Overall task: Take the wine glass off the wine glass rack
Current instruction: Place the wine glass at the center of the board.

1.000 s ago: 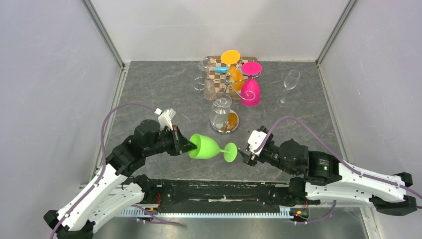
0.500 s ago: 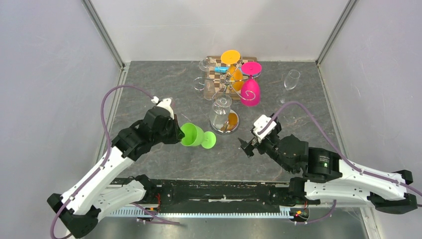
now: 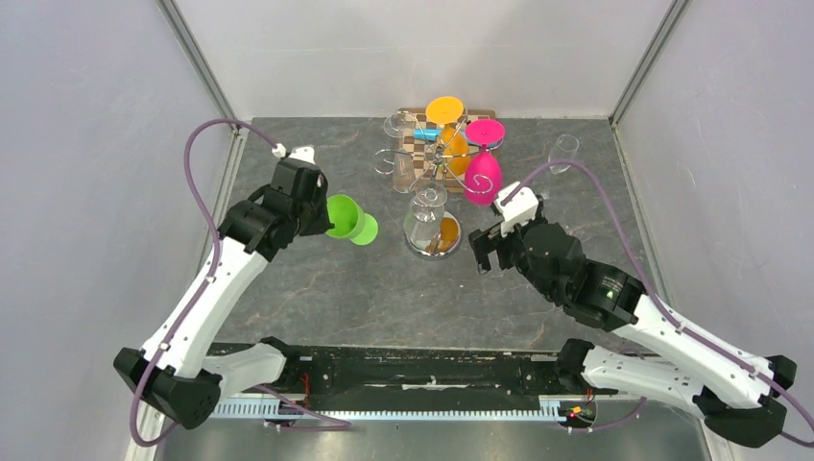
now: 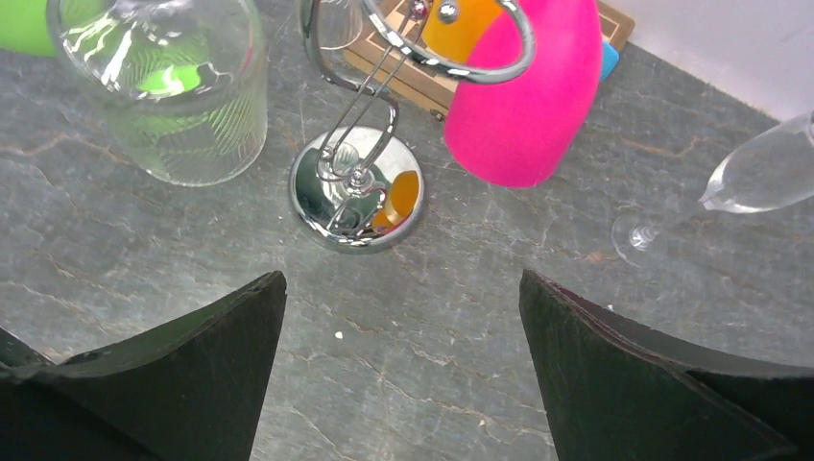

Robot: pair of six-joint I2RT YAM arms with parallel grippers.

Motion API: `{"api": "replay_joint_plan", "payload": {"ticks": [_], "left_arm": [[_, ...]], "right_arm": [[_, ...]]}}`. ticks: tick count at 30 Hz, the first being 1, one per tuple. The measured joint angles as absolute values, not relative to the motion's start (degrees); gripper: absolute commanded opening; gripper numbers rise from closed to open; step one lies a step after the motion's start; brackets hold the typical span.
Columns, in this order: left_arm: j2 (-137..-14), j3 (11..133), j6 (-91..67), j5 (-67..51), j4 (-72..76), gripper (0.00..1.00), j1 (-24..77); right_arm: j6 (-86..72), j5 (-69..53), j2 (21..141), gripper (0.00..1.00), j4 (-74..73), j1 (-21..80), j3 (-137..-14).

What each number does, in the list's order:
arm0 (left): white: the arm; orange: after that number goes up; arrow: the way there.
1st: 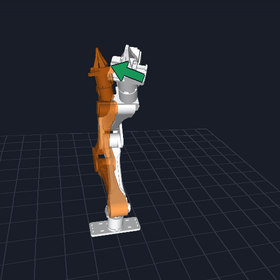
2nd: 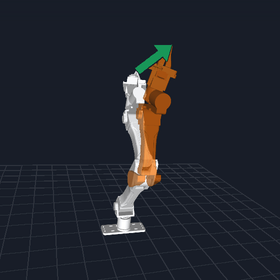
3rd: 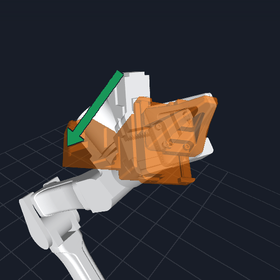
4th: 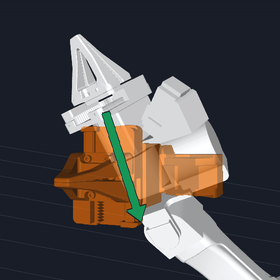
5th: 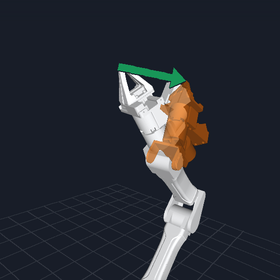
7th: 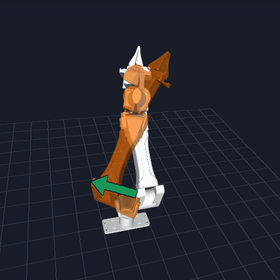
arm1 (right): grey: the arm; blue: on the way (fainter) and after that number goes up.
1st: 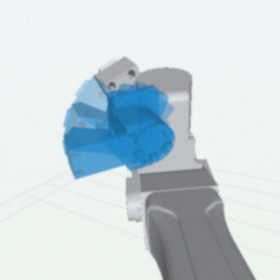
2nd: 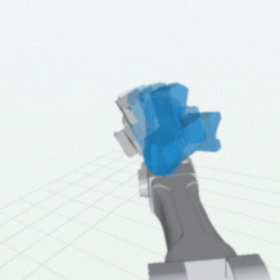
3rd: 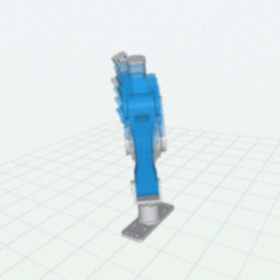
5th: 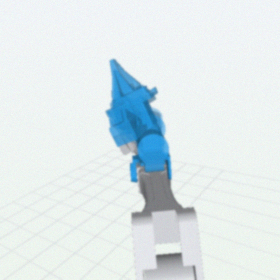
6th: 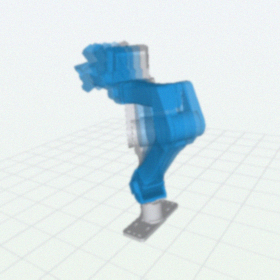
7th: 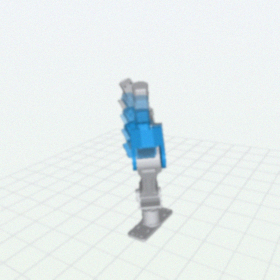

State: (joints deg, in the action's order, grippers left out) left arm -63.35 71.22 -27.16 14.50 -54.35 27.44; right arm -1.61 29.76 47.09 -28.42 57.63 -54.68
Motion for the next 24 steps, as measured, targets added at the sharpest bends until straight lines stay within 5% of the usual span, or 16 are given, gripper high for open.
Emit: {"api": "replay_joint_plan", "payload": {"ticks": [24], "left_arm": [[-88.1, 82.8, -20.8, 11.9, -52.2, 0.02, 9.2]], "right_arm": [[-10.6, 13.1, 46.0, 0.95, -31.9, 45.6, -50.8]]}}
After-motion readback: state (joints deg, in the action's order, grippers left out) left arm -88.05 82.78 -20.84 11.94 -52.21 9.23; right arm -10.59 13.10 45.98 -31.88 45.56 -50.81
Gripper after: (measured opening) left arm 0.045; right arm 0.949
